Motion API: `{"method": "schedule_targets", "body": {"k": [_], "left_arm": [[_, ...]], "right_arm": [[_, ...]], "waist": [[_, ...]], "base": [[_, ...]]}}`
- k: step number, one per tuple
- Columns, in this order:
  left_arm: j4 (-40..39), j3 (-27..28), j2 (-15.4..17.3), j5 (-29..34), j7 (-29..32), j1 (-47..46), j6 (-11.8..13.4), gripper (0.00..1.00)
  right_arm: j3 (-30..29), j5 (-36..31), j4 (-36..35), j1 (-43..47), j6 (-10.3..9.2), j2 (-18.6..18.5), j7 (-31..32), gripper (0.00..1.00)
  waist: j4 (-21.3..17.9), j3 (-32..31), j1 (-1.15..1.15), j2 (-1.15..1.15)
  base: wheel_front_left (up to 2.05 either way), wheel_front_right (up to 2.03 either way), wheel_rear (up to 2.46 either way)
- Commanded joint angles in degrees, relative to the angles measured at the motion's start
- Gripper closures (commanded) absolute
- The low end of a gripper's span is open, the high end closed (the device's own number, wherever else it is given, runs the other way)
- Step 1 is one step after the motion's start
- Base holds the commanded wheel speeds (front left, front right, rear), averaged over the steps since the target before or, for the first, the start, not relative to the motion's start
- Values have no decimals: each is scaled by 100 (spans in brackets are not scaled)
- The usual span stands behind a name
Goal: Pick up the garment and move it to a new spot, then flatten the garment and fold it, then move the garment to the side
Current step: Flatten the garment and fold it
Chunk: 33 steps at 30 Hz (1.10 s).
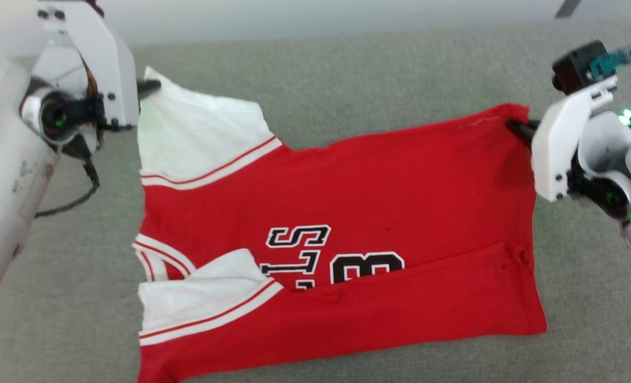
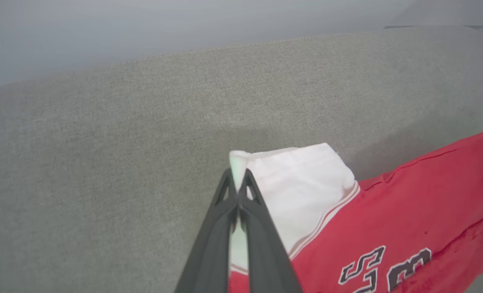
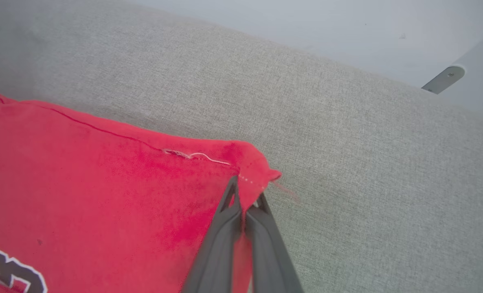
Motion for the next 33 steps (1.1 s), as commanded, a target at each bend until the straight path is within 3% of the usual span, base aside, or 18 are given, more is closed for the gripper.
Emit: {"method": "schedule_targets", "body": {"k": [1, 4, 9, 15, 19, 22, 26, 31, 33], "left_arm": [[-60, -9, 43, -59, 32, 102, -9, 100], [-347, -53, 198, -82, 98, 328, 1, 100], [-1165, -74, 552, -186, 190, 834, 290, 100], [-2847, -111, 1230, -463, 338, 1830, 1102, 100], [-4010, -148, 1650, -686, 258, 2625, 1730, 100], [-4556, -192, 1818, -854, 156, 3134, 2056, 100], [-4769, -266, 1808, -1029, 29, 3598, 2215, 100], [-4338, -336, 1575, -1168, -35, 3837, 2090, 100], [-4109, -336, 1469, -1238, -59, 3900, 2029, 100]], "right_arm": [[31, 53, -51, 140, -2, -71, -41, 100], [113, 164, -238, 379, -2, -281, -80, 100], [76, 349, -584, 924, -2, -645, -91, 100], [-111, 532, -967, 1743, -2, -978, -18, 100], [-272, 598, -1145, 2323, -2, -1018, 68, 100], [-432, 563, -1178, 2684, -1, -958, 137, 100], [-540, 467, -1132, 2995, -1, -793, 276, 100], [-566, 325, -1044, 3092, -1, -552, 455, 100], [-559, 270, -1008, 3076, -1, -468, 525, 68]], "waist": [[302, -435, 0, 0], [380, -640, 0, 0], [505, -922, 0, 0], [601, -1099, 0, 0], [628, -1118, 0, 0], [642, -1106, 0, 0], [634, -1076, 0, 0], [597, -1111, 0, 0], [588, -1158, 0, 0]], "base": [[0, 0, 0], [0, 0, 0], [0, 0, 0], [0, 0, 0], [0, 0, 0], [0, 0, 0], [0, 0, 0], [0, 0, 0], [0, 0, 0]]}}
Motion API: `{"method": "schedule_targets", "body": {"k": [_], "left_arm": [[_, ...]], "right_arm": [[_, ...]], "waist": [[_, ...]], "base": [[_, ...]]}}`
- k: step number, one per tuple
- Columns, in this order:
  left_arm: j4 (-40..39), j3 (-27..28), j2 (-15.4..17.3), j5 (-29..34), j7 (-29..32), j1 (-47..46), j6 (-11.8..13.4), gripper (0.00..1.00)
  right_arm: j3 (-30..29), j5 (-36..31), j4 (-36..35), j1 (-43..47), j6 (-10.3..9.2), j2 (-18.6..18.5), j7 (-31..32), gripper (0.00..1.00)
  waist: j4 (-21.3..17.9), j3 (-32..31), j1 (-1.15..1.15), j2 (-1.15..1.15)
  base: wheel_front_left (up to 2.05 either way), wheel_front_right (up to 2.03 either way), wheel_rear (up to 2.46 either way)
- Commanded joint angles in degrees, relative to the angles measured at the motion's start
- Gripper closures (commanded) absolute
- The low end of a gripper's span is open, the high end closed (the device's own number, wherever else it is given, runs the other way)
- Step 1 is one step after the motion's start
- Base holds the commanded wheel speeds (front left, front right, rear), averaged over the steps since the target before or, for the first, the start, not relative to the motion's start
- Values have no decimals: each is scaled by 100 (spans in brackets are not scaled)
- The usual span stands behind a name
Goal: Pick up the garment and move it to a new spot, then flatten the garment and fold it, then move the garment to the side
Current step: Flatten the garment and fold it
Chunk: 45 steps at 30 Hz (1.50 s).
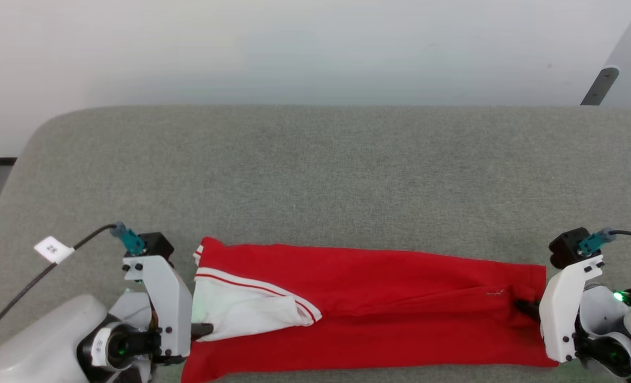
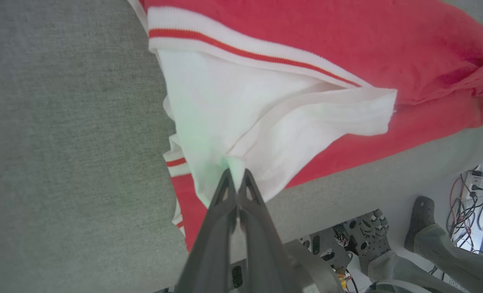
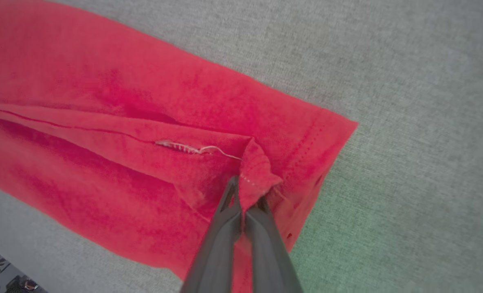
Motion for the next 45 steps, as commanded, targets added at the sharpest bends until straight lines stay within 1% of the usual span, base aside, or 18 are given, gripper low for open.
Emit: {"method": "schedule_targets", "body": {"k": [1, 2, 3, 4, 10, 13, 14, 15, 20, 21, 22, 26, 30, 32, 35, 38, 42, 45], "left_arm": [[219, 33, -107, -45, -88, 85, -92, 55], [314, 43, -148, -17, -153, 93, -134, 0], [400, 51, -189, -3, -216, 110, -189, 0], [463, 66, -222, -13, -269, 128, -235, 0], [632, 104, -250, 71, -557, 220, -379, 0], [507, 157, -185, 218, -957, 333, -454, 0], [507, 157, -185, 218, -957, 333, -454, 0], [386, 217, -105, 390, -1326, 399, -492, 0], [86, 406, 22, 799, -2454, 693, -538, 0], [86, 406, 22, 799, -2454, 693, -538, 0], [15, 435, 71, 926, -2716, 764, -553, 0], [-147, 630, 137, 1249, -3763, 1070, -503, 0], [-177, 796, 137, 1547, -4729, 1394, -382, 0], [-163, 908, 65, 1651, -4968, 1550, -319, 0], [-154, 1182, -76, 1906, -5105, 1772, -229, 0], [-194, 1728, -343, 2355, -5122, 2029, -175, 0], [-211, 2480, -770, 2956, -5113, 2571, -304, 0], [-210, 3005, -1089, 3302, -5115, 2929, -466, 0]], "right_arm": [[-5, -77, 28, 39, 0, 82, 100, 55], [9, -101, 11, 21, 0, 103, 144, 40], [-6, -99, -1, 5, 0, 115, 158, 14], [-73, -56, 42, 16, -1, 131, 192, 0], [-187, -43, 32, 167, 0, 167, 384, 0], [-434, -41, -138, 335, 0, 158, 406, 0], [-434, -41, -138, 335, 0, 158, 406, 0], [-619, -74, -224, 440, 0, 143, 366, 0], [-1104, -145, -365, 781, 0, 166, 357, 0], [-1104, -145, -365, 781, 0, 166, 357, 0], [-1207, -166, -381, 845, 0, 174, 373, 0], [-1583, -247, -449, 1091, 0, 193, 461, 0], [-1935, -373, -466, 1253, 0, 251, 606, 0], [-2094, -445, -431, 1306, 0, 269, 699, 0], [-2328, -572, -345, 1355, 0, 343, 875, 0], [-2565, -761, -180, 1358, 0, 380, 1098, 0], [-2871, -999, 61, 1328, 0, 469, 1409, 0], [-3029, -1154, 232, 1326, 0, 564, 1617, 0]], "waist": [[-18, -80, 0, 0], [-24, -115, 0, 0], [-26, -157, 0, 0], [-27, -199, 0, 0], [8, -507, 0, 0], [61, -666, 0, 0], [61, -666, 0, 0], [79, -724, 0, 0], [147, -853, 0, 0], [147, -853, 0, 0], [162, -873, 0, 0], [281, -924, 0, 0], [433, -936, 0, 0], [529, -924, 0, 0], [683, -894, 0, 0], [849, -848, 0, 0], [1047, -786, 0, 0], [1178, -739, 0, 0]], "base": [[0, 0, 0], [0, 0, 0], [0, 0, 0], [0, 0, 0], [0, 0, 0], [0, 0, 0], [0, 0, 0], [0, 0, 0], [0, 0, 0], [0, 0, 0], [0, 0, 0], [0, 0, 0], [0, 0, 0], [0, 0, 0], [0, 0, 0], [0, 0, 0], [0, 0, 0], [0, 0, 0]]}}
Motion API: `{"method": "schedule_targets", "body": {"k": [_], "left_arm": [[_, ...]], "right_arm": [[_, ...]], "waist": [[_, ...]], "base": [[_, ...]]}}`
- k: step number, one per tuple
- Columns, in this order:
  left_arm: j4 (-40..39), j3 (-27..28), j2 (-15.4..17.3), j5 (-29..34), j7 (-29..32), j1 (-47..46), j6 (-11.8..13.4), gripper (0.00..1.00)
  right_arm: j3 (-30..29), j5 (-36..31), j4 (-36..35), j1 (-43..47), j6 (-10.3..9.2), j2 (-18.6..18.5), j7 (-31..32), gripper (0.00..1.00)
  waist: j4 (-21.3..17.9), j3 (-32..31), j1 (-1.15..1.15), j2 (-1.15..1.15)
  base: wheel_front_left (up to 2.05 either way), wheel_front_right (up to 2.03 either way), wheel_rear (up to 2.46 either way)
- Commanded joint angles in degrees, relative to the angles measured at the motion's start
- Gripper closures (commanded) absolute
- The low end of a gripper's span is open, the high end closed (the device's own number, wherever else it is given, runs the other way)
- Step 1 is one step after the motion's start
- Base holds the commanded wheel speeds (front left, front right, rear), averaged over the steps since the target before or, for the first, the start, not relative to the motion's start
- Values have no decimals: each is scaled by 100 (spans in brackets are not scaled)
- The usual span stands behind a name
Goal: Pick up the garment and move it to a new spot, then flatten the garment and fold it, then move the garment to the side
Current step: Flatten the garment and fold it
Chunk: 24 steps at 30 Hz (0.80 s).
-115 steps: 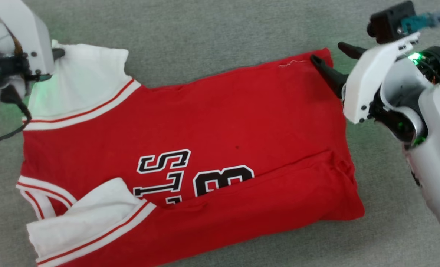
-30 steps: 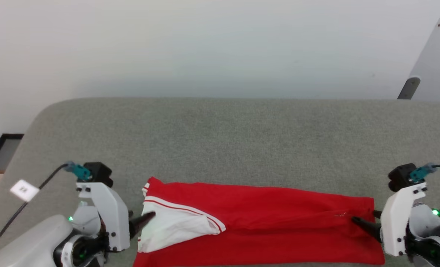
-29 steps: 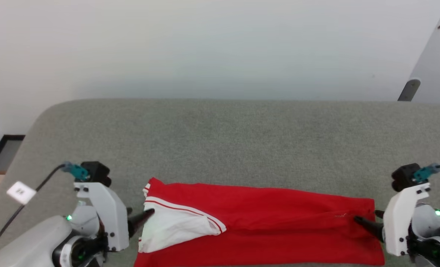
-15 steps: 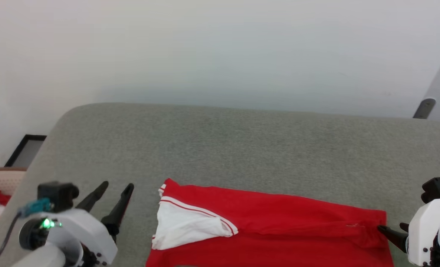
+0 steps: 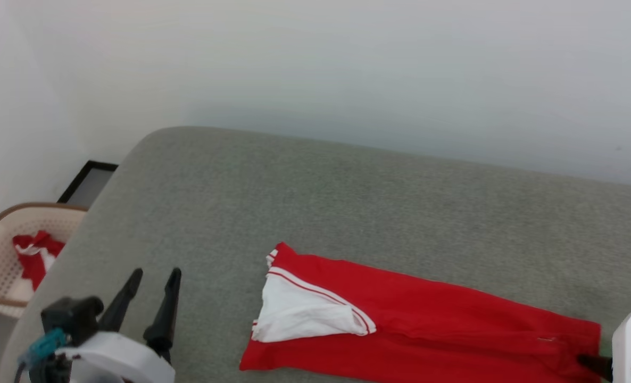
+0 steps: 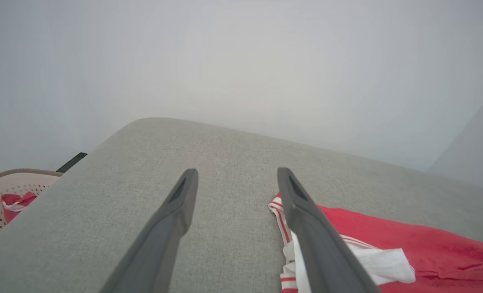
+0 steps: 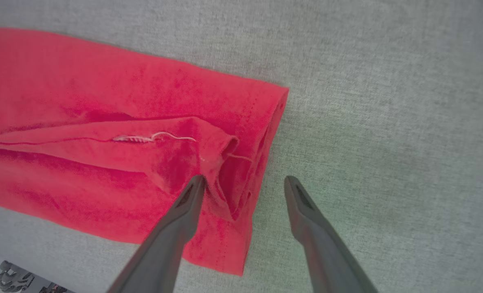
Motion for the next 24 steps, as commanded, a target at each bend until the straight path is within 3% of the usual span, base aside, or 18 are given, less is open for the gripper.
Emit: {"method": "schedule_targets", "body": {"k": [1, 10, 11, 12, 13, 24], "left_arm": [[26, 67, -40, 100, -3, 133, -59, 0], [137, 1152, -854, 758, -4, 657, -529, 0], [149, 1248, -915, 817, -4, 683, -581, 0], [162, 1341, -963, 893, -4, 716, -617, 0], [167, 1439, -1035, 935, -4, 740, -644, 0], [168, 2185, -1497, 1363, -5, 997, -948, 0]], "right_arm": [[-48, -62, 39, 38, 0, 62, 26, 0], [-308, -344, 683, 19, 0, 503, 219, 0], [-301, -341, 746, 4, 0, 560, 254, 9], [-264, -326, 770, -18, 2, 617, 255, 62], [-264, -299, 808, -28, 2, 652, 262, 100], [-102, 60, 479, -216, 1, 415, 428, 100]], "waist": [[137, 80, 0, 0], [405, 254, 0, 0], [414, 271, 0, 0], [418, 285, 0, 0], [421, 296, 0, 0], [236, 350, 0, 0]], "base": [[0, 0, 0], [0, 0, 0], [0, 0, 0], [0, 0, 0], [0, 0, 0], [0, 0, 0]]}}
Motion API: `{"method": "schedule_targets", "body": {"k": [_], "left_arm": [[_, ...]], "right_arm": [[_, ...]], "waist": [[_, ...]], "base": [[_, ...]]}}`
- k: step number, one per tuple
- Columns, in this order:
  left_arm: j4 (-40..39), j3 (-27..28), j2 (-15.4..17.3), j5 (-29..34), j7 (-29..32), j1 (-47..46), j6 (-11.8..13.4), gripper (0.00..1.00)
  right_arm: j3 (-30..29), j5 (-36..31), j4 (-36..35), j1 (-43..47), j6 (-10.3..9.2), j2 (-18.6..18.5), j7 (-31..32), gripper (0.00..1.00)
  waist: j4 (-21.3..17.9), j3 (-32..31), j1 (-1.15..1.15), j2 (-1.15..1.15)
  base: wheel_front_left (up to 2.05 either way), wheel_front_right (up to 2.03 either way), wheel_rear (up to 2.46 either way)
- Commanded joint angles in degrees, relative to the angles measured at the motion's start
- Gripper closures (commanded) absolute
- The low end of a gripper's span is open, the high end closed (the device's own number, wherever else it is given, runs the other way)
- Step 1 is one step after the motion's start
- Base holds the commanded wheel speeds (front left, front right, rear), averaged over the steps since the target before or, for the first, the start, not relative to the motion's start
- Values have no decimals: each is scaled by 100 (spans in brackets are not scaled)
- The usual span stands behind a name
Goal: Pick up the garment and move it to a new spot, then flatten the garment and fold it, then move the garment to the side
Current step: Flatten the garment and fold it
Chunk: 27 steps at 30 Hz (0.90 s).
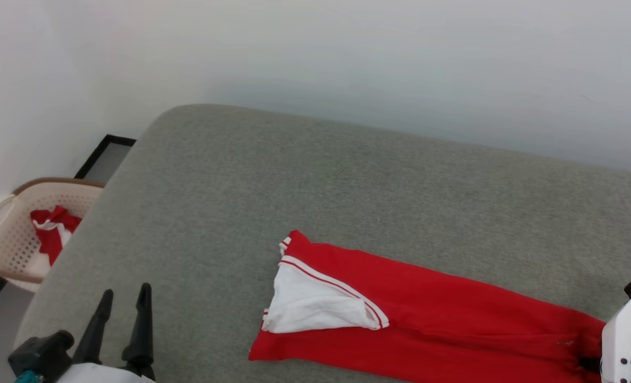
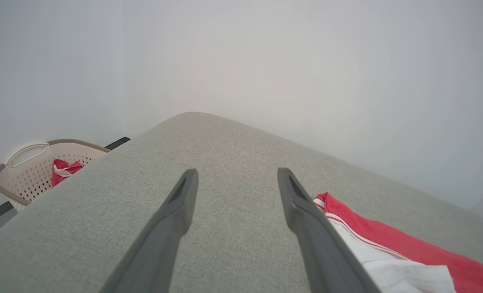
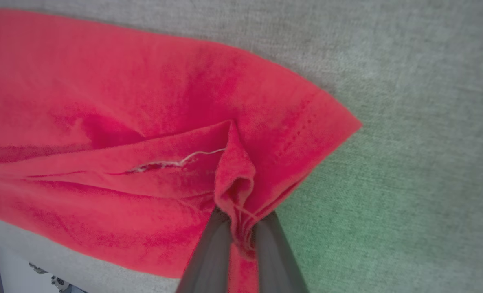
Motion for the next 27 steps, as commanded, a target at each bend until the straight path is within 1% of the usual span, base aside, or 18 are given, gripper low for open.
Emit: {"method": "schedule_targets", "body": {"k": [1, 9, 13, 16, 21, 23, 27], "left_arm": [[-14, 26, -23, 74, -5, 52, -39, 0], [-126, 161, -129, 388, -4, 91, -108, 0], [-83, 172, -212, 479, -3, 69, -150, 0], [-34, 158, -249, 525, -4, 40, -187, 0], [41, 183, -305, 556, -3, 103, -208, 0], [63, 173, -305, 590, -4, 145, -207, 0], [78, 183, -360, 624, -3, 198, -179, 0]], "right_arm": [[67, 65, -25, 27, 4, 30, 50, 100], [18, -8, -312, -10, 0, -515, 163, 100], [-166, -128, -252, -29, 0, -763, 156, 100], [-277, -221, -210, -58, 0, -862, 162, 100], [-172, -229, -537, -59, 0, -803, 298, 100], [-180, -62, -787, -6, 0, -682, 381, 100], [-37, 222, -1537, 112, 1, -361, 610, 100]], "waist": [[-65, -3, 0, 0], [-348, -91, 0, 0], [-463, -120, 0, 0], [-533, -140, 0, 0], [-667, -221, 0, 0], [-705, -272, 0, 0], [-757, -358, 0, 0]], "base": [[0, 0, 0], [0, 0, 0], [0, 0, 0], [0, 0, 0], [0, 0, 0], [0, 0, 0], [0, 0, 0]]}}
